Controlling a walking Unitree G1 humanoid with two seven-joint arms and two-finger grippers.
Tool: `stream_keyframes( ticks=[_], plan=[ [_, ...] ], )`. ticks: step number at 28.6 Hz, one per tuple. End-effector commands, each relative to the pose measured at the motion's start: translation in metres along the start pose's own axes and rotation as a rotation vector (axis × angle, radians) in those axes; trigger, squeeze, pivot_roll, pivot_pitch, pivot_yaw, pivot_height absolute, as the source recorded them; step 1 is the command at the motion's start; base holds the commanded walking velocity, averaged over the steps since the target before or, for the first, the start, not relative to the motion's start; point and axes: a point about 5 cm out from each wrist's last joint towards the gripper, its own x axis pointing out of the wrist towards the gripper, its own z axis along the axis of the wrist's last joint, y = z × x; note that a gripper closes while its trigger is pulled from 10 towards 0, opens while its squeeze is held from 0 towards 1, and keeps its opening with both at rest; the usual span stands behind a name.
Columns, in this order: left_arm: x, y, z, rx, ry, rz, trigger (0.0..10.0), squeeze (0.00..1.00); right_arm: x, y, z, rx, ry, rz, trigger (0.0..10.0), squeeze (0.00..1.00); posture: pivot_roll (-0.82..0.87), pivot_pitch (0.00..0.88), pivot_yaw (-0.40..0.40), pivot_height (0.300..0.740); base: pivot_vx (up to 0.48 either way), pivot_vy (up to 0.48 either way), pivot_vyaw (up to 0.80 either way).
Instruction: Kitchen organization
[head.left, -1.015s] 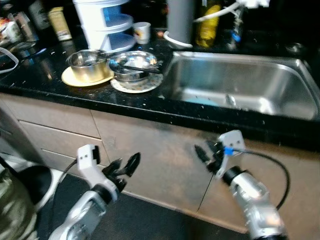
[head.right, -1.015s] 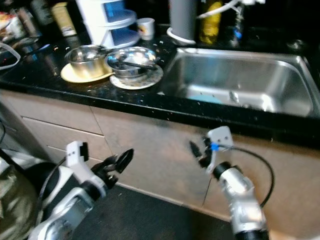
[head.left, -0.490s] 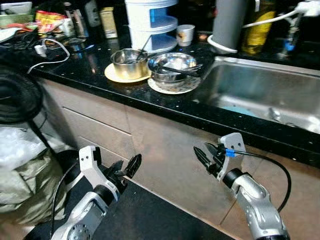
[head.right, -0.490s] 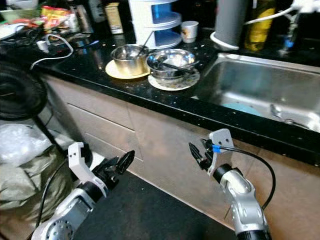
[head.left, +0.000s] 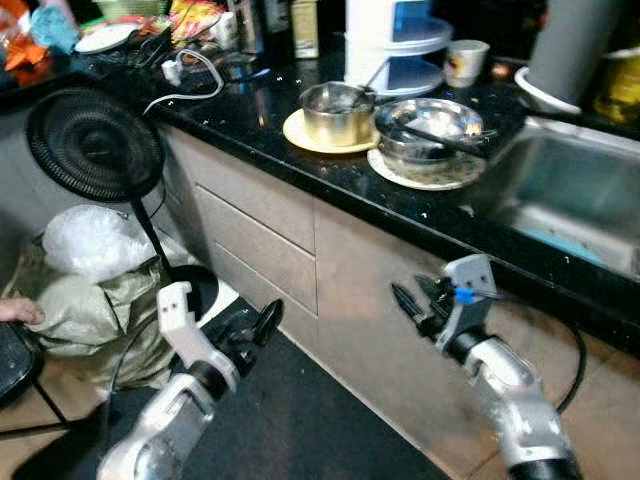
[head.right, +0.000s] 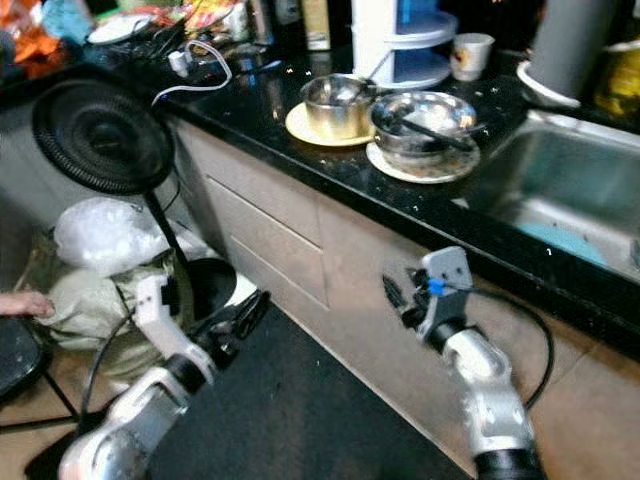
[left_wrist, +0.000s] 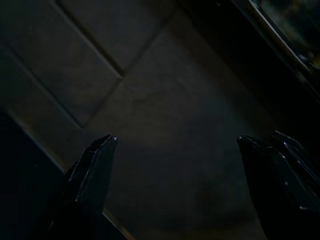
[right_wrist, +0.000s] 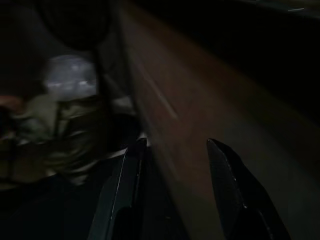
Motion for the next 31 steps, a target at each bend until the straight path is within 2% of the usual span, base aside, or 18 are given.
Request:
stream_keyframes(
  ticks=[1, 7, 11, 28, 31],
  plan=[
    [-0.0017, 0.0021, -0.0018, -0.01, 0.01, 0.009, 10.0, 0.0, -0.0003, 0.0018, -0.0024, 0.022, -0.001, 0.006, 10.0, 0.0, 0.03, 0.0, 0.032, 0.74, 0.0, 0.0, 0.74],
    [-0.0019, 0.0017, 0.0, -0.002, 0.007, 0.012, 10.0, 0.0, 0.0001, 0.0025, -0.0016, 0.028, -0.005, 0.01, 10.0, 0.0, 0.03, 0.0, 0.033, 0.74, 0.0, 0.0, 0.74],
    [-0.0023, 0.0025, 0.0002, -0.03, 0.011, 0.006, 10.0, 0.0, 0.0002, 0.0034, -0.0013, 0.03, -0.006, 0.015, 10.0, 0.0, 0.03, 0.0, 0.035, 0.74, 0.0, 0.0, 0.74],
    [-0.0043, 0.0063, 0.0032, -0.003, 0.013, 0.021, 10.0, 0.0, 0.0007, 0.0081, -0.0005, 0.038, -0.025, 0.023, 10.0, 0.0, 0.06, 0.0, 0.042, 0.74, 0.0, 0.0, 0.73],
    [-0.0046, 0.007, 0.0031, -0.001, 0.012, 0.025, 10.0, 0.0, 0.0007, 0.0096, -0.0003, 0.036, -0.03, 0.034, 10.0, 0.0, 0.07, 0.0, 0.041, 0.74, 0.0, 0.0, 0.2]
  ],
)
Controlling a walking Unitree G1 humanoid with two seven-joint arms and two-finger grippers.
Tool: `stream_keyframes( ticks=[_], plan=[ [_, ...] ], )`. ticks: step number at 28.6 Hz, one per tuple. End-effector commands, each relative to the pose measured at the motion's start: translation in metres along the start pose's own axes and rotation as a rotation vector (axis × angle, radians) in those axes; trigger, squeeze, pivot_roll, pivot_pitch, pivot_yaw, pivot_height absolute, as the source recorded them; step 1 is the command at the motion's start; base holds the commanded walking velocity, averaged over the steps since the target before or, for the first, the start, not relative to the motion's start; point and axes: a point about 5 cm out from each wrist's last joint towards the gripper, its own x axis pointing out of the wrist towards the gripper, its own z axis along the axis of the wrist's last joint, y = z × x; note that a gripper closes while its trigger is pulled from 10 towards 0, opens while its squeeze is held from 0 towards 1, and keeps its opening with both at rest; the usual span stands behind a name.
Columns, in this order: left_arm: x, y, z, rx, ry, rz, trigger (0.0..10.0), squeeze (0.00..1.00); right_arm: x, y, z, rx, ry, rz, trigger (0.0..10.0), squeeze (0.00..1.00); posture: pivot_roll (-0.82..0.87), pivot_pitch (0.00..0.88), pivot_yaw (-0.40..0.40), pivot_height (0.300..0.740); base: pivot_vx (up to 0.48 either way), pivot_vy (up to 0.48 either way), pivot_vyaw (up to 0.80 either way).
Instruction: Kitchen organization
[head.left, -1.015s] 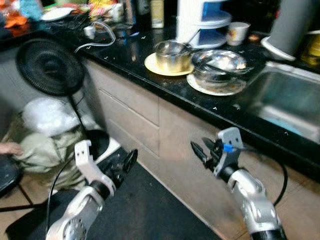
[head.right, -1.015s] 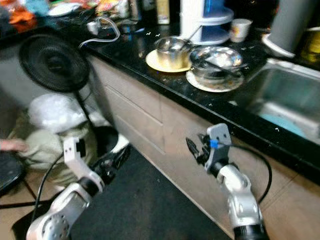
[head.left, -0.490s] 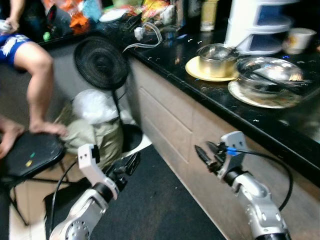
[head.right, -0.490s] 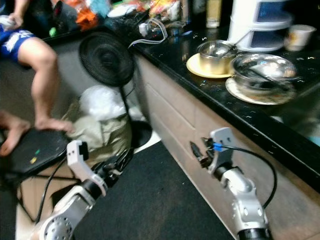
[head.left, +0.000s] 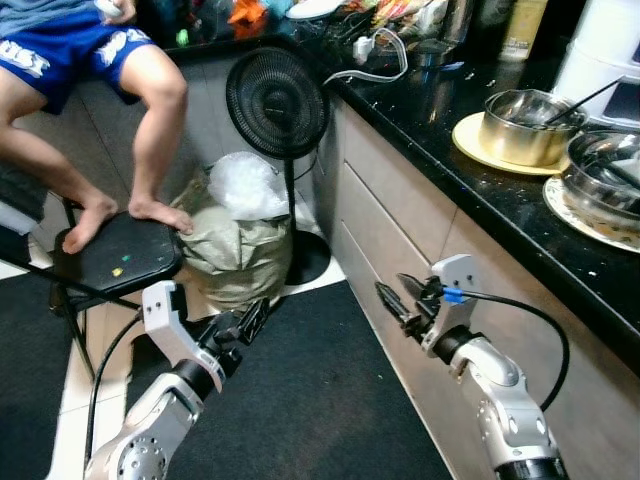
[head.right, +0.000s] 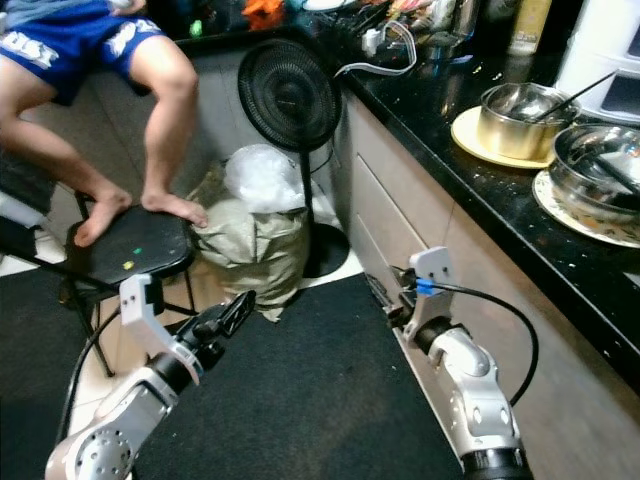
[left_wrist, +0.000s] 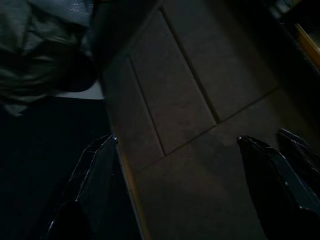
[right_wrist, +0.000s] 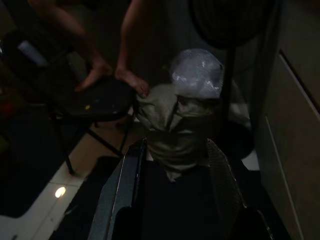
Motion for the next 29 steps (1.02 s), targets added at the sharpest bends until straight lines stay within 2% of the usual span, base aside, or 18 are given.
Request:
stream_keyframes(
  ticks=[1, 11, 22, 29],
  plan=[
    [0.0002, 0.0008, 0.0009, 0.015, 0.003, 0.006, 10.0, 0.0, -0.0001, 0.0027, 0.0006, 0.007, -0.017, 0.009, 10.0, 0.0, 0.08, 0.0, 0.044, 0.74, 0.0, 0.0, 0.0],
    [-0.001, 0.0002, -0.0001, 0.051, 0.001, 0.018, 10.0, 0.0, -0.0015, 0.0033, 0.0005, 0.013, -0.025, 0.01, 10.0, 0.0, 0.09, 0.0, 0.035, 0.74, 0.0, 0.0, 0.0],
    [-0.0009, 0.0007, -0.0012, 0.053, 0.003, 0.021, 10.0, 0.0, -0.0008, 0.0045, -0.0017, 0.003, -0.005, 0.033, 10.0, 0.0, 0.09, 0.0, 0.029, 0.74, 0.0, 0.0, 0.0],
    [-0.0005, -0.0013, -0.0009, 0.054, -0.004, 0.019, 10.0, 0.0, -0.0009, 0.0053, -0.0003, -0.005, -0.005, 0.049, 10.0, 0.0, 0.07, 0.0, 0.02, 0.74, 0.0, 0.0, 0.71]
  ],
)
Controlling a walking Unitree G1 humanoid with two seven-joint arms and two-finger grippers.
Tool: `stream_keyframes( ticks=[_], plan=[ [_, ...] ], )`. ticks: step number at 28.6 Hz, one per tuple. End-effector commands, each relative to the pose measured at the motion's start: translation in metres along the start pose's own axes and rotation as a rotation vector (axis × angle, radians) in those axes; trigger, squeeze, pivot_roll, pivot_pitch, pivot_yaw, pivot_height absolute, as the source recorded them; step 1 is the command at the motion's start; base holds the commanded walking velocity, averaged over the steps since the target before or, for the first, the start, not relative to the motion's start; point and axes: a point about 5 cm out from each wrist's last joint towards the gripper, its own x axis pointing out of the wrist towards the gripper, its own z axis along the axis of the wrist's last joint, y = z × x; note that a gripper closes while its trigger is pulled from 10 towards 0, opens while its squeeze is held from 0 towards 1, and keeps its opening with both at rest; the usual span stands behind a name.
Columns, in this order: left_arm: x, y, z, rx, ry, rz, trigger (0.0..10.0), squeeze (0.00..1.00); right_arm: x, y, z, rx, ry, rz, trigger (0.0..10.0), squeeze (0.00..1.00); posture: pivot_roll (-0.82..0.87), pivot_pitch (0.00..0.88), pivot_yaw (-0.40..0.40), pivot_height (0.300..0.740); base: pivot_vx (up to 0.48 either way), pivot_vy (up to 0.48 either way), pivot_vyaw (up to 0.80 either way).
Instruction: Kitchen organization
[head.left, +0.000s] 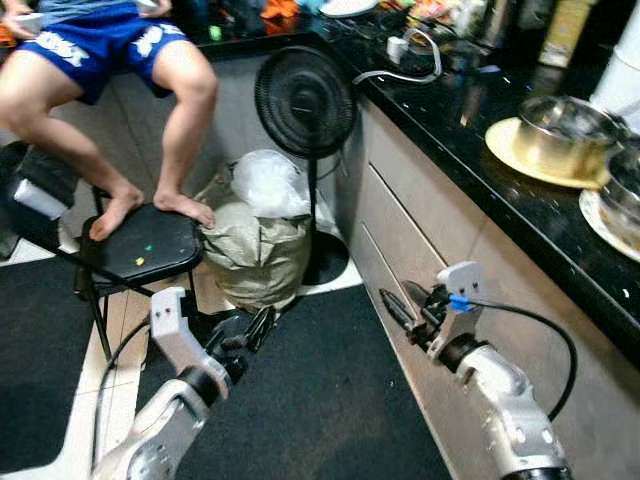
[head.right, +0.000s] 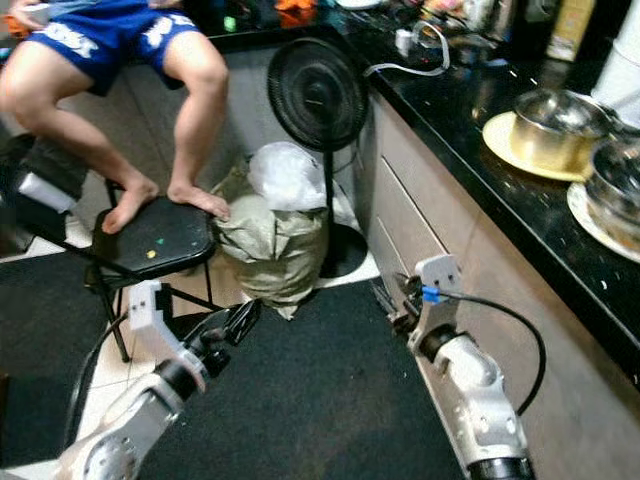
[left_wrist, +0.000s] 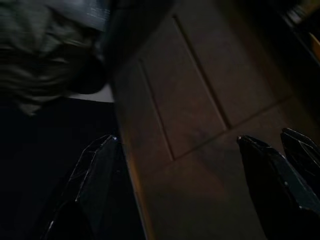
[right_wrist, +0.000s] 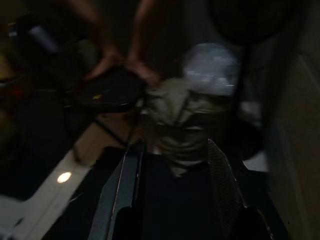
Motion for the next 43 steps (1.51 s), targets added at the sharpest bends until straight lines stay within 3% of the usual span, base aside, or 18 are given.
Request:
stream_keyframes(
  ticks=[1, 13, 22, 43],
  plan=[
    [-0.001, -0.0003, 0.0014, 0.013, -0.009, 0.009, 10.0, 0.0, 0.0005, 0.0026, 0.0019, -0.007, -0.007, 0.019, 10.0, 0.0, 0.07, 0.0, 0.019, 0.74, 0.0, 0.0, 0.8],
    [0.0012, -0.0027, 0.0032, 0.033, -0.009, 0.014, 10.0, 0.0, 0.0009, -0.0005, 0.0048, 0.001, -0.022, 0.013, 10.0, 0.0, 0.06, 0.0, 0.016, 0.74, 0.0, 0.0, 0.73],
    [0.0045, -0.0055, 0.0037, 0.077, -0.002, 0.005, 10.0, 0.0, 0.0024, -0.0028, 0.0071, 0.019, -0.038, 0.001, 10.0, 0.0, 0.05, 0.0, 0.033, 0.74, 0.0, 0.0, 0.0],
    [0.0072, -0.0039, 0.0064, 0.1, -0.001, -0.006, 10.0, 0.0, 0.0067, -0.0005, 0.0071, 0.034, -0.049, 0.016, 10.0, 0.0, 0.04, 0.0, 0.05, 0.74, 0.345, 0.0, 0.0]
  ],
)
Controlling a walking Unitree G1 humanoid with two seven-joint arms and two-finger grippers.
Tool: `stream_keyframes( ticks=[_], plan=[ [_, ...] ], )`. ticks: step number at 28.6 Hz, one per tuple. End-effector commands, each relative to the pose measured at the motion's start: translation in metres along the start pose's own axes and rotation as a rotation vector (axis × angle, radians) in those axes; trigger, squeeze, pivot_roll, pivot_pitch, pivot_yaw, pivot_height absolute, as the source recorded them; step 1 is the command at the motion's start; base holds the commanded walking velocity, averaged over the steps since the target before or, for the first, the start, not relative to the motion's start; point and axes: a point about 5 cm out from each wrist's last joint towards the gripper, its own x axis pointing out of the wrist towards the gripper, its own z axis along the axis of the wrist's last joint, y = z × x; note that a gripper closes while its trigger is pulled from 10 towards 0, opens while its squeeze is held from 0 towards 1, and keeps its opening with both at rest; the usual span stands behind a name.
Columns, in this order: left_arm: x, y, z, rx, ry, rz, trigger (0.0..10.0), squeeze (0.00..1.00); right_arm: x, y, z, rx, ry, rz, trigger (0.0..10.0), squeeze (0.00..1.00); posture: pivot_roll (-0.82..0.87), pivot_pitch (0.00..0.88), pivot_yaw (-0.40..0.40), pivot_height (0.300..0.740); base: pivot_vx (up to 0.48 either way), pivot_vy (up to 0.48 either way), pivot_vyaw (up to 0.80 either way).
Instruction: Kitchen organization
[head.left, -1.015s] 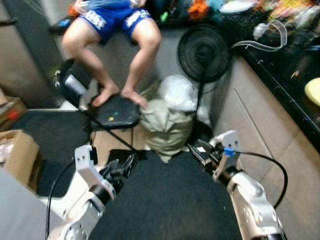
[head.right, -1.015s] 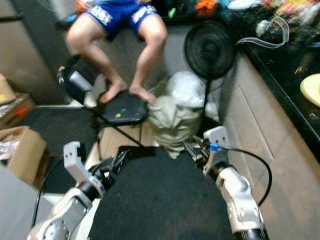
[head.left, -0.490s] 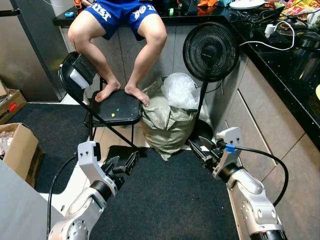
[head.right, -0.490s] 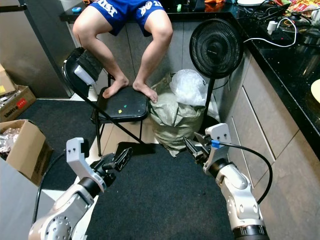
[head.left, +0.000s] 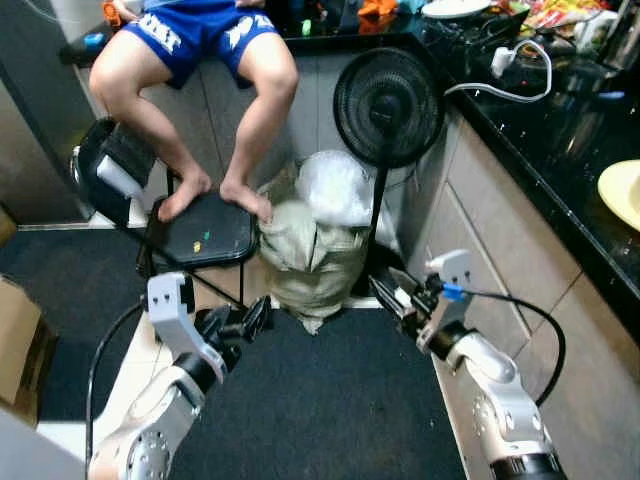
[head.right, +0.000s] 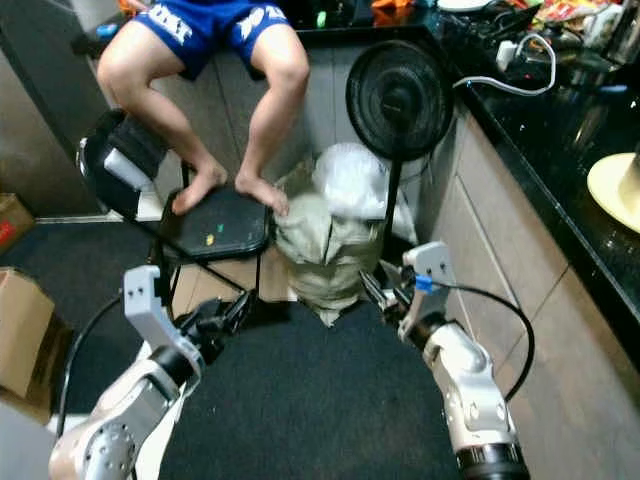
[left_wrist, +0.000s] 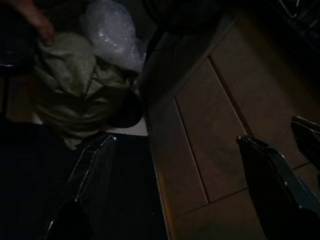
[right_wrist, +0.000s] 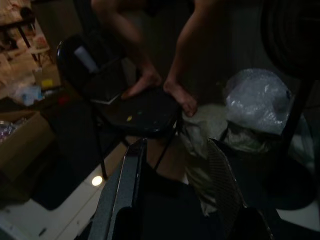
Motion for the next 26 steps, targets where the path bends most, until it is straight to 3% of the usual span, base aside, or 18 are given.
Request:
stream_keyframes(
  ticks=[1, 26],
  plan=[
    [-0.0033, 0.0055, -0.0016, 0.008, 0.01, 0.021, 10.0, 0.0, 0.0017, 0.003, -0.0017, 0.022, -0.006, 0.011, 10.0, 0.0, 0.04, 0.0, 0.05, 0.74, 0.375, 0.0, 0.0],
    [-0.0041, 0.0057, -0.0036, 0.005, 0.015, 0.013, 10.0, 0.0, 0.0009, 0.0035, -0.0036, 0.036, -0.008, 0.013, 10.0, 0.0, 0.04, 0.0, 0.05, 0.74, 0.375, 0.0, 0.0]
  ],
)
